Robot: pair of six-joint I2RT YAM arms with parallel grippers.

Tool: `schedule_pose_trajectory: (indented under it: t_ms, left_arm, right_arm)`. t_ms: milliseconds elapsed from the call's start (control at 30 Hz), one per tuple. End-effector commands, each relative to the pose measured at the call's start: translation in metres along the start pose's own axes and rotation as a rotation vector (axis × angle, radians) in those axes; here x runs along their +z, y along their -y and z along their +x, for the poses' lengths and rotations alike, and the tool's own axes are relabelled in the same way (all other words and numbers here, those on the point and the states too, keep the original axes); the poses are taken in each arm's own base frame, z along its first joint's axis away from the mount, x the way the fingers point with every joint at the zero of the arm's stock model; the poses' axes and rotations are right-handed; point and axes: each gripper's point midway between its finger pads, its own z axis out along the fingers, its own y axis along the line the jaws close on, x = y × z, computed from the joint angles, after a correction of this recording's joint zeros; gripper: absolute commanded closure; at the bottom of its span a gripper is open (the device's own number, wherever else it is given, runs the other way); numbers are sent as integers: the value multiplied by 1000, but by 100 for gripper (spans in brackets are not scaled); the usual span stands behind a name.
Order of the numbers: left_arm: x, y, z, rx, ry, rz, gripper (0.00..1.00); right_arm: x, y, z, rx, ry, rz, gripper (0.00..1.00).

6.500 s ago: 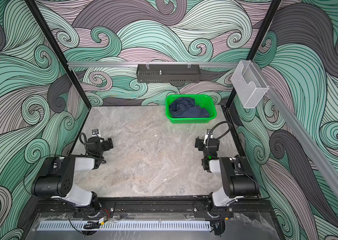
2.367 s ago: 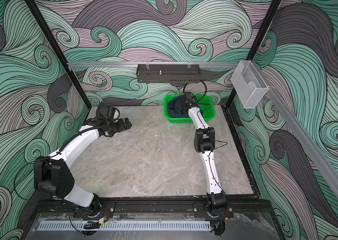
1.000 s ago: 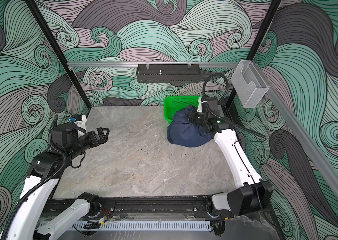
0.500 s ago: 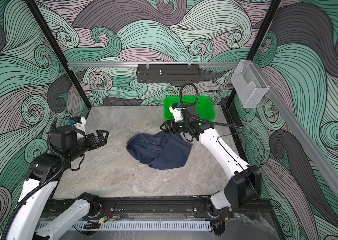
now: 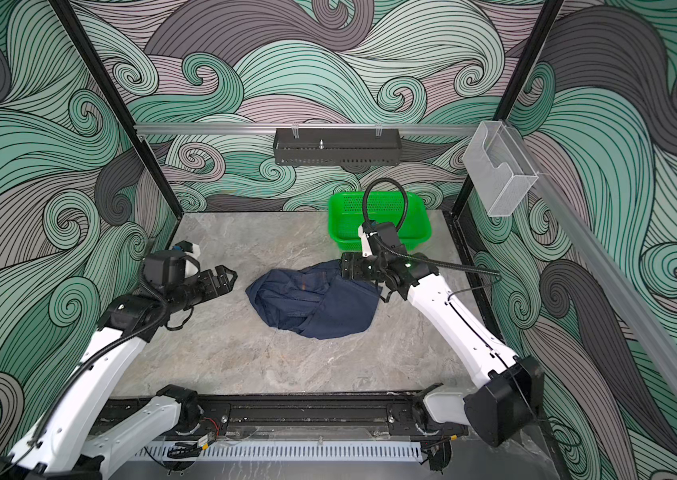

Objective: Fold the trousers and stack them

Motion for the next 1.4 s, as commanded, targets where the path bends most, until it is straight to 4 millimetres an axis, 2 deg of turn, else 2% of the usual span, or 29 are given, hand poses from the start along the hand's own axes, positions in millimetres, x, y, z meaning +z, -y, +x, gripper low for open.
schedule_pose_trajectory:
  t_ms: [0, 100, 200, 300, 367, 433, 567, 667, 833, 1000, 1200, 1300, 1333, 1367]
  left_arm:
    - [28, 24, 6, -19, -88, 98, 10]
    - [52, 31, 13, -1, -164, 82, 10]
    - [74, 42, 9, 24, -190, 78, 8]
    - [92, 58, 2, 80, -207, 79, 7]
    - [111, 72, 2, 137, -247, 64, 7]
    - [125, 91, 1, 212, -278, 69, 8]
    - [161, 130, 14, 328, -405, 113, 22]
    - [188, 144, 28, 388, -510, 118, 26]
    - [225, 143, 47, 512, -599, 45, 16]
    - [250, 121, 59, 605, -646, -65, 12]
    - [271, 111, 85, 662, -737, -54, 12]
    - [275, 110, 91, 681, -765, -54, 23]
    - [274, 112, 91, 689, -768, -46, 32]
    - [272, 115, 90, 696, -766, -36, 45]
  right_arm:
    - [18, 8, 14, 76, -31, 37, 16]
    - [31, 11, 21, 94, -43, 41, 16]
    - [41, 13, 23, 103, -49, 46, 16]
    - [48, 14, 25, 104, -60, 49, 16]
    - [50, 16, 25, 102, -57, 60, 16]
    - [48, 22, 23, 97, -30, 86, 16]
    - [36, 37, 21, 95, 19, 132, 16]
    - [25, 46, 21, 120, 48, 140, 15]
    - [11, 58, 27, 151, 75, 136, 15]
    - [8, 61, 36, 170, 65, 119, 15]
    - [13, 62, 45, 177, 38, 109, 15]
    - [14, 62, 46, 177, 37, 108, 15]
    - [14, 63, 46, 178, 37, 111, 15]
    - [14, 63, 47, 176, 35, 110, 15]
